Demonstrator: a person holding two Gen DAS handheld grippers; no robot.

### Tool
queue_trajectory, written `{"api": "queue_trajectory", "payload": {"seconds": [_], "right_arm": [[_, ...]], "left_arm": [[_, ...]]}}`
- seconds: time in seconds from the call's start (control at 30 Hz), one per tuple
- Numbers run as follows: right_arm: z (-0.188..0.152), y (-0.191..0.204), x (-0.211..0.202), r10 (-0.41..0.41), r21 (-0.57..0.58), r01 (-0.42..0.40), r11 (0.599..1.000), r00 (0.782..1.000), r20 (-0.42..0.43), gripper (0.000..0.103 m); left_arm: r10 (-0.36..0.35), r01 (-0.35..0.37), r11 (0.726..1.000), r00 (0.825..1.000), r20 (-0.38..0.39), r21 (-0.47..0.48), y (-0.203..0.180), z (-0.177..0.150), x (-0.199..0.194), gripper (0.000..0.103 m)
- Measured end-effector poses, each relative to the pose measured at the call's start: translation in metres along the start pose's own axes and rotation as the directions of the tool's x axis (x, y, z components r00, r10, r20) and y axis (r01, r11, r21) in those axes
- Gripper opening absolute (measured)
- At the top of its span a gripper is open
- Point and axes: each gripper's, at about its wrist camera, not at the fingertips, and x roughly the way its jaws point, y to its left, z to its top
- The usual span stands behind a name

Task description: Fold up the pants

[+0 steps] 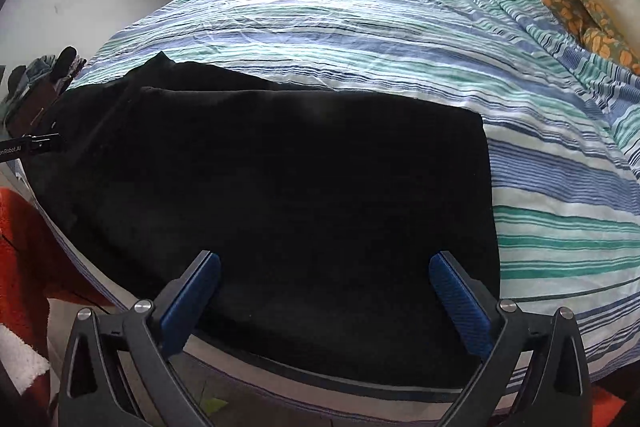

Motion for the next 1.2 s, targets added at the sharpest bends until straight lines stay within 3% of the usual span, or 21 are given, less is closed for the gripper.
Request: {"api": "queue_trajectory", "payload": {"seconds": [0.1, 0.17, 0.27, 0.57, 1.07, 1.13, 1.2], "right_arm": [[0.001, 0.004, 0.001, -0.020, -0.003, 0.020, 1.000, 1.000, 0.001, 0.103], [0.002, 0.003, 0.003, -0.024, 0.004, 0.024, 1.000, 1.000, 0.002, 0.103], [0.005, 0.002, 0.005, -0.023, 0.013, 0.023, 1.000, 1.000, 0.001, 0.103], [0.009, 0.004, 0.006, -0.027, 0.013, 0.027, 1.000, 1.000, -0.006, 0.103], [0.009, 0.004, 0.006, -0.027, 0.014, 0.027, 1.000, 1.000, -0.006, 0.103], [0.009, 0.004, 0.006, -0.026, 0.013, 0.026, 1.000, 1.000, -0.007, 0.103], [0.009, 0.004, 0.006, -0.025, 0.013, 0.025, 1.000, 1.000, -0.006, 0.103]], "left_arm": [[-0.028, 0.024, 0.992, 0.999, -0.024, -0.124, 0.045, 0.014, -0.003, 0.087], [0.027, -0.032, 0.985, 0.999, -0.035, -0.171, 0.070, 0.019, -0.005, 0.088], [0.171, -0.170, 0.975, 0.985, -0.005, -0.145, 0.083, 0.019, -0.012, 0.088], [0.242, -0.240, 0.969, 0.970, 0.037, -0.049, 0.066, 0.019, -0.020, 0.088], [0.244, -0.242, 0.969, 0.969, 0.029, -0.044, 0.066, 0.020, -0.018, 0.088], [0.205, -0.205, 0.978, 0.979, 0.008, -0.045, 0.073, 0.024, -0.015, 0.088], [0.109, -0.110, 0.988, 0.994, -0.018, -0.104, 0.095, 0.033, -0.012, 0.088]]}}
